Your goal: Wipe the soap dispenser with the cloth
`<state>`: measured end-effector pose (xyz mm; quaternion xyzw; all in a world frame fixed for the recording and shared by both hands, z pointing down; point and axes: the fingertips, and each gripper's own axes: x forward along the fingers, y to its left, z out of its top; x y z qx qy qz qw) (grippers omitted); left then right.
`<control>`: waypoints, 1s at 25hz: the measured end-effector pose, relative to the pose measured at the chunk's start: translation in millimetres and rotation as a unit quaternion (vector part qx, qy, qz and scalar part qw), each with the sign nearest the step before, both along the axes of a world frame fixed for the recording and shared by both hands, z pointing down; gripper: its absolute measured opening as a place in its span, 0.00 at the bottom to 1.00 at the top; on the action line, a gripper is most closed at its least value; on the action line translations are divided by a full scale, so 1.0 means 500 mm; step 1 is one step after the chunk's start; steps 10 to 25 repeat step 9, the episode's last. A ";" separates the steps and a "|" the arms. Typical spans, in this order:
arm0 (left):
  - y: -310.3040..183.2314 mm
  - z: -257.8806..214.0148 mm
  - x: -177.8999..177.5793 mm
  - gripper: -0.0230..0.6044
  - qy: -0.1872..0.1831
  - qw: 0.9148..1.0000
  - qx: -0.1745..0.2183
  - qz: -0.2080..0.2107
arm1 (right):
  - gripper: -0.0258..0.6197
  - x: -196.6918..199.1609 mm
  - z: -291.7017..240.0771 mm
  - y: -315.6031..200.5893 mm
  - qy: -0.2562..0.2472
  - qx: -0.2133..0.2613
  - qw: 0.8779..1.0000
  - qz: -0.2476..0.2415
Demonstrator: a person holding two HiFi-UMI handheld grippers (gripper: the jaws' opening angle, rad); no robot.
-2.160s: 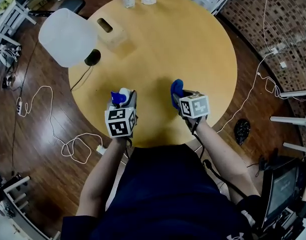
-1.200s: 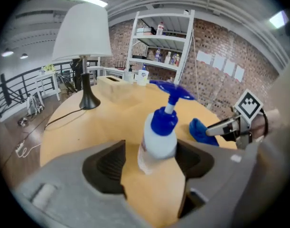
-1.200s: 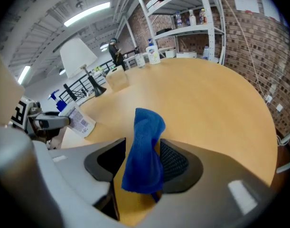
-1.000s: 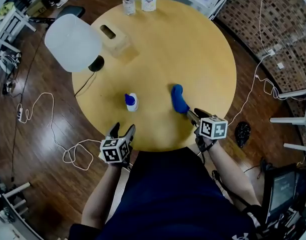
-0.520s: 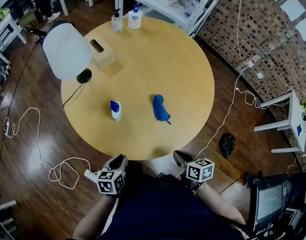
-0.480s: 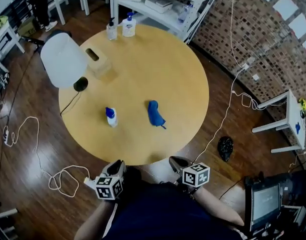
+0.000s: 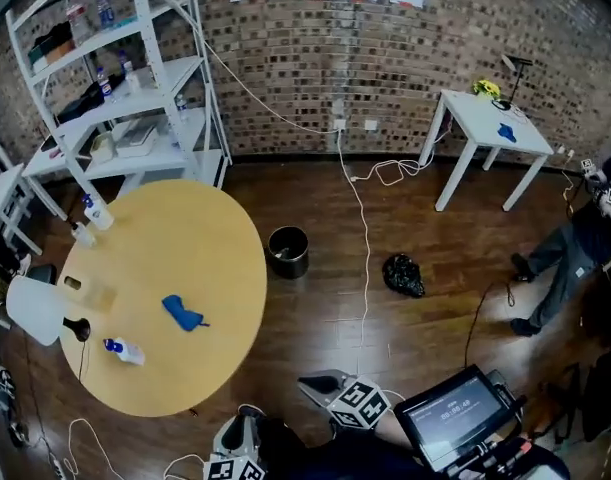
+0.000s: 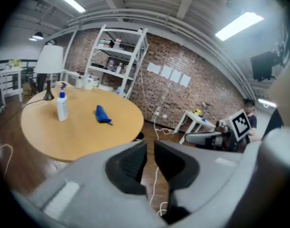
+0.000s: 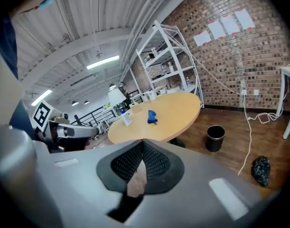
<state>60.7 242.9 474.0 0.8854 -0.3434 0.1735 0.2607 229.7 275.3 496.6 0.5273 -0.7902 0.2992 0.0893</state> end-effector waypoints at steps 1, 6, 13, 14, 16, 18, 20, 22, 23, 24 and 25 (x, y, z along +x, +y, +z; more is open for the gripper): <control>0.025 -0.016 0.028 0.11 -0.003 1.000 0.009 0.022 | 0.06 0.015 -0.019 0.018 0.000 0.012 1.000 0.013; 0.120 -0.087 0.176 0.11 0.000 0.990 0.055 0.132 | 0.06 0.086 -0.119 0.105 0.012 0.067 0.995 0.069; 0.169 -0.112 0.291 0.11 0.027 0.978 0.083 0.190 | 0.06 0.184 -0.172 0.181 0.037 0.097 0.987 0.125; 0.169 -0.112 0.291 0.11 0.027 0.978 0.083 0.190 | 0.06 0.184 -0.172 0.181 0.037 0.097 0.987 0.125; 0.169 -0.112 0.291 0.11 0.027 0.978 0.083 0.190 | 0.06 0.184 -0.172 0.181 0.037 0.097 0.987 0.125; 0.169 -0.112 0.291 0.11 0.027 0.978 0.083 0.190 | 0.06 0.184 -0.172 0.181 0.037 0.097 0.987 0.125; 0.169 -0.112 0.291 0.11 0.027 0.978 0.083 0.190 | 0.06 0.184 -0.172 0.181 0.037 0.097 0.987 0.125; 0.169 -0.112 0.291 0.11 0.027 0.978 0.083 0.190 | 0.06 0.184 -0.172 0.181 0.037 0.097 0.987 0.125; 0.169 -0.112 0.291 0.11 0.027 0.978 0.083 0.190 | 0.06 0.184 -0.172 0.181 0.037 0.097 0.987 0.125; 0.169 -0.112 0.291 0.11 0.027 0.978 0.083 0.190 | 0.06 0.184 -0.172 0.181 0.037 0.097 0.987 0.125; 0.169 -0.112 0.291 0.11 0.027 0.978 0.083 0.190 | 0.06 0.184 -0.172 0.181 0.037 0.097 0.987 0.125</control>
